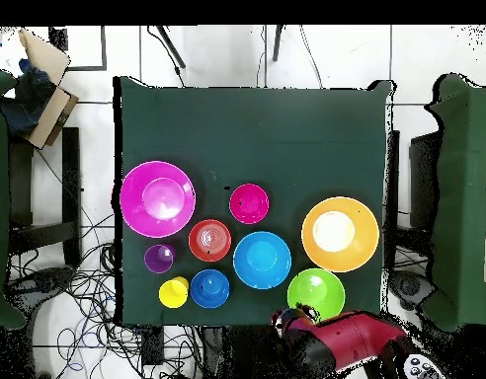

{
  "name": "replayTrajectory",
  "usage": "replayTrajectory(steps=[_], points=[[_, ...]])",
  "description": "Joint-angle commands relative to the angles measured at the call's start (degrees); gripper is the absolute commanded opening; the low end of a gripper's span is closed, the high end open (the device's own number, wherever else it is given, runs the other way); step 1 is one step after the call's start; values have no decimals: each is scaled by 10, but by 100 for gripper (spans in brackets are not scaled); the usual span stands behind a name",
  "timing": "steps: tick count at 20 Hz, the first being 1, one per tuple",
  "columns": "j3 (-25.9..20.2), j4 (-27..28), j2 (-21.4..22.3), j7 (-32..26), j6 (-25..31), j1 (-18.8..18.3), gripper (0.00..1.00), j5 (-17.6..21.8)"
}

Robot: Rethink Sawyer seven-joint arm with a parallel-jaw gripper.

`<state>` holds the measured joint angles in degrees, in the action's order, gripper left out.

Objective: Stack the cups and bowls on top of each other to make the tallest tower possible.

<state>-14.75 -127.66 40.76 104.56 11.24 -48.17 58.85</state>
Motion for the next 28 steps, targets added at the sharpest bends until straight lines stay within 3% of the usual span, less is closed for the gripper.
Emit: replayTrajectory(steps=[1, 11, 28], points=[[26, 46, -81, 53, -51, 25, 100, 44], [77, 101, -150, 53, -116, 50, 100, 59], [23, 77, -114, -3, -63, -10, 100, 35]])
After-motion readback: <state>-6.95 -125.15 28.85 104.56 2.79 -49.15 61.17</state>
